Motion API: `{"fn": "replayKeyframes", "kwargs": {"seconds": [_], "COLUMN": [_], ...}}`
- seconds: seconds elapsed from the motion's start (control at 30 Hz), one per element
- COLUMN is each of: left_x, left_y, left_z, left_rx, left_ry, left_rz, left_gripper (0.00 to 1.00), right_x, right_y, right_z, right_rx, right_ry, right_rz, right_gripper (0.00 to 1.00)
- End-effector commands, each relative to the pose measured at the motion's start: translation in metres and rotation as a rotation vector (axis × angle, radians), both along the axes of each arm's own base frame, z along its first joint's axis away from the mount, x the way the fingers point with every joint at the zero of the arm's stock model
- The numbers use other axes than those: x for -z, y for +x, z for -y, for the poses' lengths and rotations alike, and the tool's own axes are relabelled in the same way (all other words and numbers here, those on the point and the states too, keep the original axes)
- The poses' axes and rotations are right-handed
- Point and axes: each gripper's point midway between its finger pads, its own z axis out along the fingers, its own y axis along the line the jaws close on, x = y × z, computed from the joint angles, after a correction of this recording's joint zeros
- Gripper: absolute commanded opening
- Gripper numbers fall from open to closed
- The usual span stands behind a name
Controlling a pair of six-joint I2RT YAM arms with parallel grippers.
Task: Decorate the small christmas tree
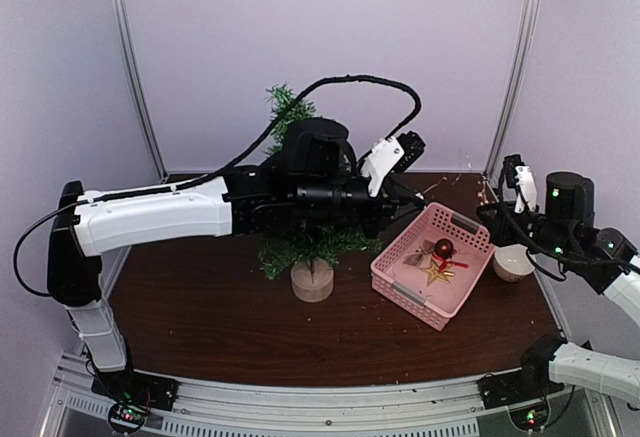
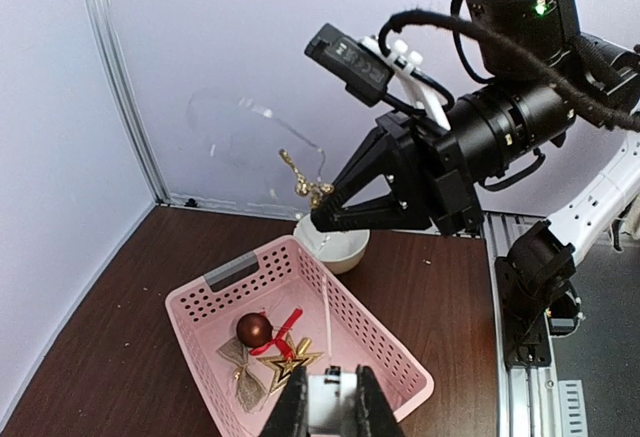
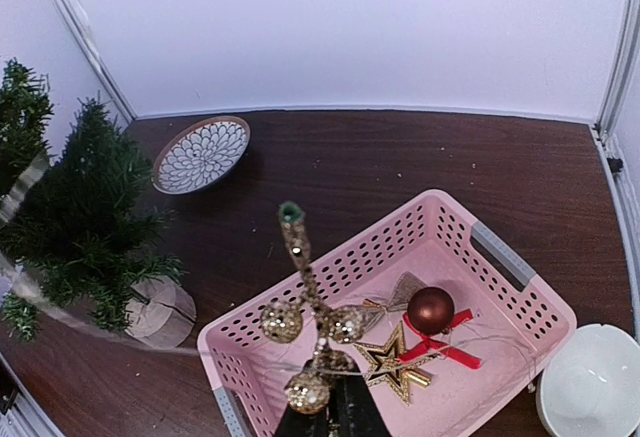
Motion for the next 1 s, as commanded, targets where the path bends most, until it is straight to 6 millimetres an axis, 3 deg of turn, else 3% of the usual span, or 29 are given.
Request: {"fn": "replayKeyframes", "kwargs": {"seconds": [0.0,0.2,0.33,0.4,0.47,0.73,0.97], "left_x": [-0.031,-0.041,-0.038,-0.034,-0.032,-0.045,-0.09], "left_y": [0.005,0.007,0.006,0.007,0.009,0.009,0.014], "left_z": [-0.009,-0.007,0.0,0.004,0.006,0.003,-0.016], "left_rx": [-0.037,-0.045,-0.019,-0.014,-0.014,-0.027,-0.099], "left_ry": [-0.065,-0.08,-0.059,-0.047,-0.043,-0.065,-0.106], "left_rz": [0.048,0.056,0.073,0.071,0.069,0.084,0.129], "left_gripper": [0.0,0.0,0.0,0.0,0.0,0.0,0.0], "right_x": [0.007,0.036,0.043,0.041,0.037,0.025,-0.004], "right_y": [0.005,0.012,0.019,0.021,0.023,0.014,-0.026], "right_z": [0.015,0.01,-0.003,-0.008,-0.01,-0.019,-0.066], "right_rx": [0.077,0.062,0.016,-0.001,-0.01,-0.089,-0.447], "right_ry": [0.004,-0.008,0.022,0.04,0.05,0.069,0.18], "right_rz": [-0.019,-0.117,-0.154,-0.149,-0.138,-0.104,-0.03], "right_gripper": [0.06,0.11,0.39,0.58,0.63,0.69,0.71]}}
